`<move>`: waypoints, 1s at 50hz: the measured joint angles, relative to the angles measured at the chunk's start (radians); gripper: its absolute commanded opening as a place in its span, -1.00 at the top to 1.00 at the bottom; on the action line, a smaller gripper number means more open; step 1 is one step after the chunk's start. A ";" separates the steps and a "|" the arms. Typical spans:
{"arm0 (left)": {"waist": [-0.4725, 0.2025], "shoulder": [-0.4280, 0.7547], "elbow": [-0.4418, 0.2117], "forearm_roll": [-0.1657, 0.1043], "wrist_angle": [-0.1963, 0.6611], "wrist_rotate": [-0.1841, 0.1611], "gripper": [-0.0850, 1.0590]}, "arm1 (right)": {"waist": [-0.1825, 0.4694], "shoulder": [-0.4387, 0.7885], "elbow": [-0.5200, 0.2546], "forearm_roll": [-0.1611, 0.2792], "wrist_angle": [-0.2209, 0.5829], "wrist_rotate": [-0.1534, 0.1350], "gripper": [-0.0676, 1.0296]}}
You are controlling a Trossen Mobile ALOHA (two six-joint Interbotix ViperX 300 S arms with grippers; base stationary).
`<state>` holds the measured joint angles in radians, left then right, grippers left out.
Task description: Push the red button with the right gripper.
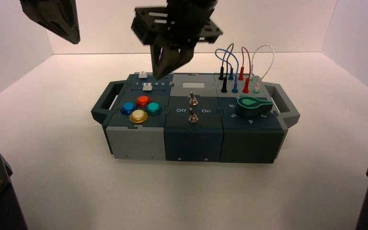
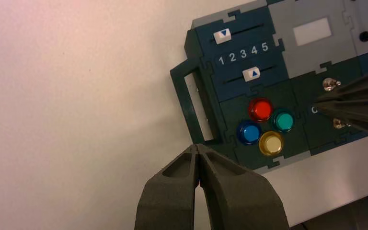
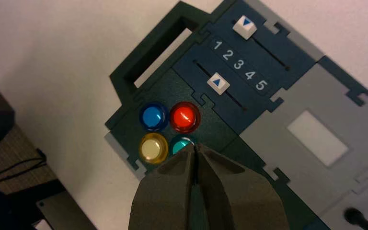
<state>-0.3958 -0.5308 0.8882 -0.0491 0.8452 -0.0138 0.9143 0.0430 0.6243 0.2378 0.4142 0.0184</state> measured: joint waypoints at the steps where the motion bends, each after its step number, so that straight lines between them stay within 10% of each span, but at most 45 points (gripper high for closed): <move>1: 0.000 0.000 0.002 0.002 0.000 0.000 0.91 | -0.002 0.005 -0.003 0.002 0.002 0.000 0.92; 50: 0.002 -0.003 0.037 0.009 -0.003 0.008 0.91 | 0.052 0.206 -0.126 0.051 0.044 0.000 0.92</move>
<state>-0.3942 -0.5338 0.9250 -0.0399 0.8422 -0.0061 0.9664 0.2485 0.4985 0.2884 0.4587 0.0184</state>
